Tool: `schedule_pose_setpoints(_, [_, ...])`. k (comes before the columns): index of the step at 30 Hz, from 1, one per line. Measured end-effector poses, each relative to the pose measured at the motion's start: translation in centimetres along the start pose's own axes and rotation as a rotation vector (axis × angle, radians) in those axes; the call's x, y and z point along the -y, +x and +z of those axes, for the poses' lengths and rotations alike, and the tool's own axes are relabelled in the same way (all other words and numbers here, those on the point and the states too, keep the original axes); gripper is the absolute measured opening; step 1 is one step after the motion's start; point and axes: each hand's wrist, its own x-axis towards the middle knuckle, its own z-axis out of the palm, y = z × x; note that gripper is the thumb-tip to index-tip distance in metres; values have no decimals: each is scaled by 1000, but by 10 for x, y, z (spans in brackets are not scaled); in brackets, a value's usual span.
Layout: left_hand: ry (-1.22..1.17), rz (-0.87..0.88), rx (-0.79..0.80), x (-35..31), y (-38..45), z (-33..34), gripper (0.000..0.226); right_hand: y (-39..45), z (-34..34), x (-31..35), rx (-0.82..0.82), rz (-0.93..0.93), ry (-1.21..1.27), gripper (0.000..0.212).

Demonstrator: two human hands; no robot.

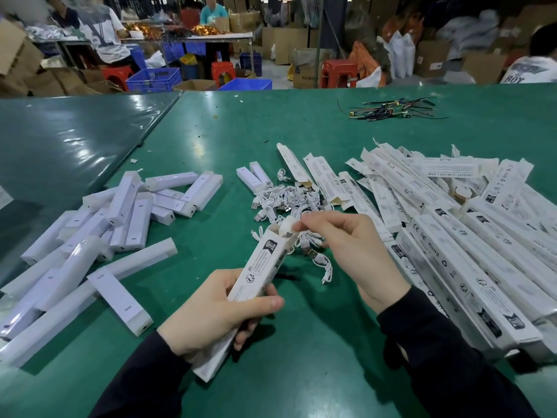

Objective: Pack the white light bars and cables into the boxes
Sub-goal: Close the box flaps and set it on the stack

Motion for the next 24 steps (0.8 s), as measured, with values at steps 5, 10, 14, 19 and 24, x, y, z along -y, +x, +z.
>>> schedule_pose_setpoints(5, [-4, 22, 27, 2, -1, 1, 19, -1, 4, 1, 47, -40, -1, 12])
schedule_pose_setpoints(10, [-28, 27, 44, 2, -1, 0, 19, -6, 10, 3, 189, -66, -55, 24])
schedule_pose_setpoints(14, [-69, 13, 67, 4, 0, 1, 25, -5, 13, 0, 133, -118, -73, 18])
schedule_pose_setpoints(19, [-174, 41, 151, 1, -3, 6, 23, -9, 17, -2, 277, -126, -139, 23])
schedule_pose_setpoints(24, [-350, 130, 130, -6, -1, 4, 37, -4, 16, -1, 145, -80, 84, 6])
